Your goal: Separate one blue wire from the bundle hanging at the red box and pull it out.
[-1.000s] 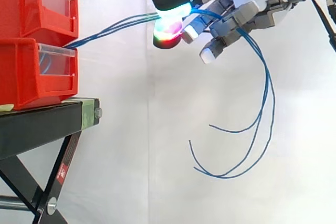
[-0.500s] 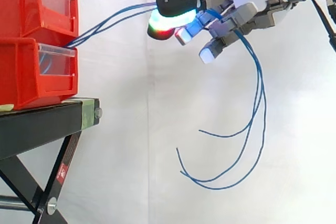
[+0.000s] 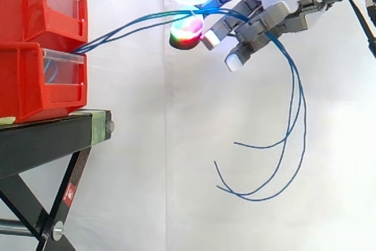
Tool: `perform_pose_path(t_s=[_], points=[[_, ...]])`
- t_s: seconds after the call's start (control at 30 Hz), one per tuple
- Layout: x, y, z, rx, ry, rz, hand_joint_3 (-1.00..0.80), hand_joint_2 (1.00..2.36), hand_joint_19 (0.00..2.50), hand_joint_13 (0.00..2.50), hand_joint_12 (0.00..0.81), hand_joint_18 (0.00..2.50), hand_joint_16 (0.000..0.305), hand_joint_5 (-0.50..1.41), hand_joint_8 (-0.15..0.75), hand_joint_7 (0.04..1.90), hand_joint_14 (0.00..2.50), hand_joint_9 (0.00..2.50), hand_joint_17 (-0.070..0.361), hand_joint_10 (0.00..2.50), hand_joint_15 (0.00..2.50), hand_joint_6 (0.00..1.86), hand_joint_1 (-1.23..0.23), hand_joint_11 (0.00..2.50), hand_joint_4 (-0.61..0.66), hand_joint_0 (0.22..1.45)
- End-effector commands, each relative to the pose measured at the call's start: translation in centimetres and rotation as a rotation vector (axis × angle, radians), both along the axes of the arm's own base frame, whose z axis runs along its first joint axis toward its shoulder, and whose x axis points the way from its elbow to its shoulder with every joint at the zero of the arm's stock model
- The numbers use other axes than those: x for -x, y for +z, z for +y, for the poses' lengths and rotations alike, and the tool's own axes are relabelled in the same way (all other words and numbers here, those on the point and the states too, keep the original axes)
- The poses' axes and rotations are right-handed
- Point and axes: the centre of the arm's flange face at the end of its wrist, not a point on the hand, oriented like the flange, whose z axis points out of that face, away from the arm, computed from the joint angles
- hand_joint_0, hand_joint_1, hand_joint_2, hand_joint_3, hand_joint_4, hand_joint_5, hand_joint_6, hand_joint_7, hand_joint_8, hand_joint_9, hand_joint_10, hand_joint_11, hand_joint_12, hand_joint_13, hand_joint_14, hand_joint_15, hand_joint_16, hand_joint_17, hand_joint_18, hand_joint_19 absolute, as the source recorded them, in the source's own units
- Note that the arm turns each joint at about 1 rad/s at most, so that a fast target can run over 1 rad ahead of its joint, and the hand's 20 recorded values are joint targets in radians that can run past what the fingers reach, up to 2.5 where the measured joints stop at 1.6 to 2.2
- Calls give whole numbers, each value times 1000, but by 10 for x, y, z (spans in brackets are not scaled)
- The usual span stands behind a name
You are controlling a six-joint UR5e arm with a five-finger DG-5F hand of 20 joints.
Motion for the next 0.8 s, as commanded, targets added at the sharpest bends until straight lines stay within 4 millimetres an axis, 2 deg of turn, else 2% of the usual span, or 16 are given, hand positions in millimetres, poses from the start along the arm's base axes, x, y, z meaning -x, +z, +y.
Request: perform_pose_path(t_s=[0.0, 0.27, 0.53, 0.77], points=[[0, 0, 0, 0, 0, 1, -433, 1007, 872, 1189, 301, 800, 49, -235, 324, 1058, 2500, 987, 111, 18, 518, 795, -699, 1255, 164, 609], [0, 0, 0, 0, -2, -1, -500, 1000, 875, 1194, 321, 814, 51, -239, 334, 1036, 2500, 981, 115, 16, 511, 802, -662, 1269, 179, 549], [2, -2, 1, -16, -1, 13, -500, 1000, 868, 1187, 310, 799, 50, -243, 324, 1057, 2500, 940, 113, 17, 521, 802, -797, 1278, 190, 570], [3, -2, 1, -15, -1, 21, -500, 1000, 874, 1186, 310, 790, 50, -245, 326, 1040, 2500, 924, 112, 17, 527, 806, -809, 1279, 185, 582]])
